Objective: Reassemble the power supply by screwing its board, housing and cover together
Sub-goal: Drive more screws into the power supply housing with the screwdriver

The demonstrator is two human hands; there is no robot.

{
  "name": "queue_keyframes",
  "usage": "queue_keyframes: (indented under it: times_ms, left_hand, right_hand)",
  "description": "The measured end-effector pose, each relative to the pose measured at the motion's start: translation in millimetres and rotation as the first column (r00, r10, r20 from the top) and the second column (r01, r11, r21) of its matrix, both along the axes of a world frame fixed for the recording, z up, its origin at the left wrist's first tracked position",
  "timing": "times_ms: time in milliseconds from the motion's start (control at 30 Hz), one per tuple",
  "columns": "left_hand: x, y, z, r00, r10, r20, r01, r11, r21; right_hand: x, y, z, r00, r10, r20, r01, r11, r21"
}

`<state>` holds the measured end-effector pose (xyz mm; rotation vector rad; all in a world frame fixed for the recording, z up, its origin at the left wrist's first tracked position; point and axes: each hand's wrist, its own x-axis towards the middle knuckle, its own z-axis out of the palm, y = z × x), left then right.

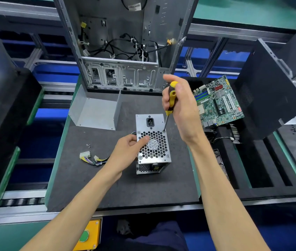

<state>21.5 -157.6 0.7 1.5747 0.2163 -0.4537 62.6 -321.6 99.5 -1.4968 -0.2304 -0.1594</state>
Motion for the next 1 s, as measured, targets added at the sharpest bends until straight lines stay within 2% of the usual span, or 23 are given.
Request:
queue_keyframes:
  times_ms: [100, 267, 633, 800, 1000]
  left_hand:
    - [-0.2, 0.7, 0.2, 1.0, -0.011, 0.002, 0.011, 1.0, -0.007]
    - [0.6, 0.4, -1.2, 1.0, 0.003, 0.018, -0.003, 1.0, 0.024]
    - [0.9, 2.1, -1.0, 1.0, -0.009, 0.021, 0.009, 0.999, 0.035]
    - [0.8, 1.4, 0.3, 1.0, -0.018, 0.017, 0.018, 0.999, 0.044]
    - [1.2, 3.1, -0.1, 0.999, -0.045, 0.011, 0.044, 0.997, 0.066]
  right_hand:
    - [-0.9, -2.4, 0.1, 0.999, -0.036, -0.026, 0.036, 0.999, 0.024]
    - [-2.5, 1.0, 4.3, 0.999, -0.026, 0.045, 0.026, 1.0, 0.013]
    - [-6.5, 9.1, -4.8, 0.997, -0.073, 0.031, 0.066, 0.983, 0.17]
    - [-5.8, 2.5, -7.5, 0.994, -0.091, 0.054, 0.088, 0.995, 0.053]
    - [-2.0, -2.6, -6.8, 0.999, 0.017, 0.034, -0.018, 0.999, 0.035]
